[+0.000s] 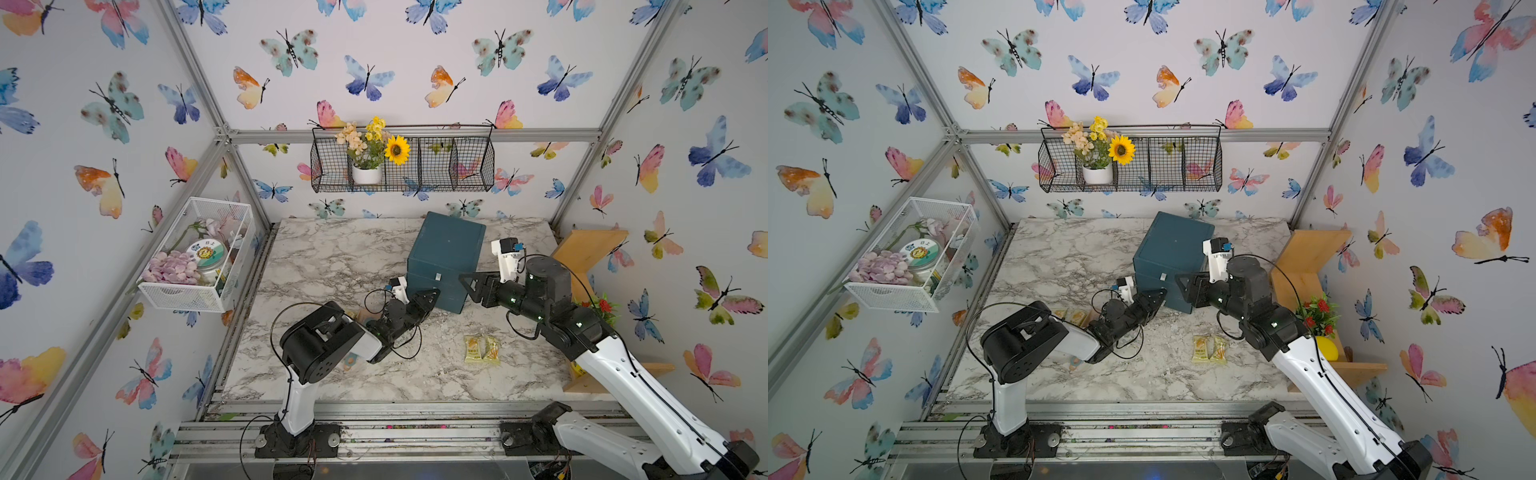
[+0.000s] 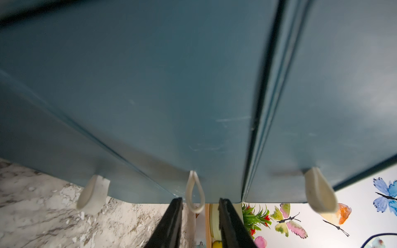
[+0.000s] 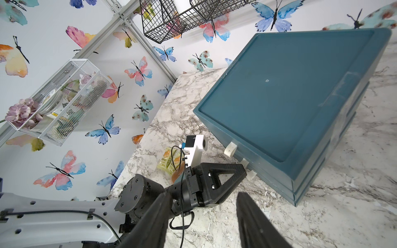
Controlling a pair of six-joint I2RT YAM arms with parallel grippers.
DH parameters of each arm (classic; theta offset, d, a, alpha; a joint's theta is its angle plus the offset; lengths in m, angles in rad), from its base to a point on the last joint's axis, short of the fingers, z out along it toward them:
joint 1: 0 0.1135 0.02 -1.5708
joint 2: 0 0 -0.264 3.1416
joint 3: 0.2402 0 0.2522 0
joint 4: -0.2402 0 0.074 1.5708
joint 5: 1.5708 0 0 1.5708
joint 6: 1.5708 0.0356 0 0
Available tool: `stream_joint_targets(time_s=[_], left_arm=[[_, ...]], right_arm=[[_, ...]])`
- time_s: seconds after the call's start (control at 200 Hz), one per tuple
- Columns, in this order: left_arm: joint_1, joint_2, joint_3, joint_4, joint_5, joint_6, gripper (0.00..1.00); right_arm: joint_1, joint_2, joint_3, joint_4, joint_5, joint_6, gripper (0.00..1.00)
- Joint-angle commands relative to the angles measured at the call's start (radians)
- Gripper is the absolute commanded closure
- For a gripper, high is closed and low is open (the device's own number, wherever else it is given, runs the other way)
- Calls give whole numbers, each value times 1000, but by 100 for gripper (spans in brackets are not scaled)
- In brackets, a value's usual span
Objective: Take the cookies out of the drawer
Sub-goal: Open the drawer in the storage box.
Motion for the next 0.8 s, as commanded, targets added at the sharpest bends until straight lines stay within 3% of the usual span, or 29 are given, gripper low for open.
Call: stream_joint_targets(time_s=[0.0,0.796], left_arm=[[-6,21,20,-18,-45,6,71],[-2,27,51,-40,-71,-4,86]], right_arm=[[-5,-17,-12,13,-5,-15,46],[-5,-22,-19,3,-6,-22,46]])
